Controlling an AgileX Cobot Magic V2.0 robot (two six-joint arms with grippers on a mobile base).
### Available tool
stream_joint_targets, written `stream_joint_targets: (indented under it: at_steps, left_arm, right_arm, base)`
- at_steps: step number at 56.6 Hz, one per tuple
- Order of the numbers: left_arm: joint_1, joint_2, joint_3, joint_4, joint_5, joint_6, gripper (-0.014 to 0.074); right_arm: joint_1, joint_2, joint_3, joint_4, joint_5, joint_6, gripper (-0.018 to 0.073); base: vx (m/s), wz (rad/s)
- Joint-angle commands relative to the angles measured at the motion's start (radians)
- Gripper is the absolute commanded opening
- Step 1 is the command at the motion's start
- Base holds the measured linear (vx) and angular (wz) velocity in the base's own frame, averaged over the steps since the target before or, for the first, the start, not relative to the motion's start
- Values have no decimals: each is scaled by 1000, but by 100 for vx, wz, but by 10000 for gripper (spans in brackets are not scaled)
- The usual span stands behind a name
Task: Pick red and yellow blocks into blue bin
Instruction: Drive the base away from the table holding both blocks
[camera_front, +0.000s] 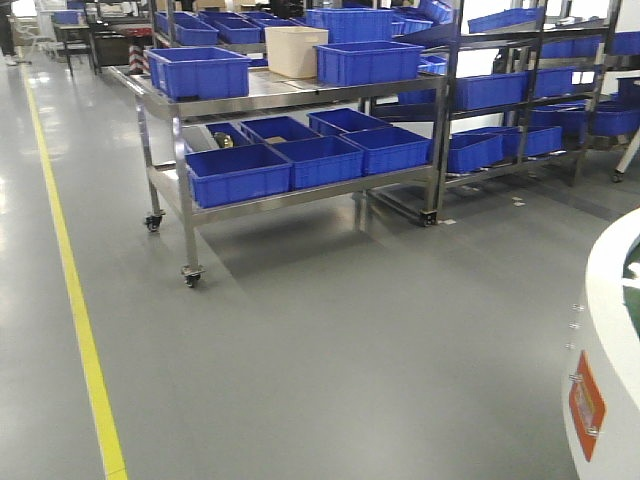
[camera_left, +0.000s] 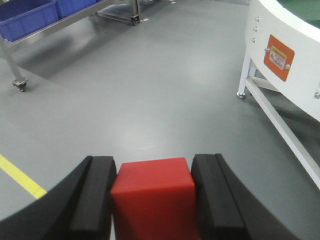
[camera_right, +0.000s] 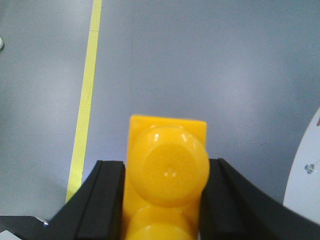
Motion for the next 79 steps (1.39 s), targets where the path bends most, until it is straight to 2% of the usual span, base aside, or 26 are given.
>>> stream_joint_targets:
  at_steps: [1,56,79]
  left_arm:
    - [-2,8,-24,-8,-79,1,303]
    - [-2,8,-24,-9,-79,1,303]
    - [-2,8,-24,-9,-79,1,303]
  right_arm:
    - [-2,1,-30,-16,-61,-5,210]
    - [-2,1,-30,-16,-60,-5,210]
    - [-2,1,-30,-16,-60,-5,210]
  base:
    - [-4,19]
    - [5,23]
    - [17,5]
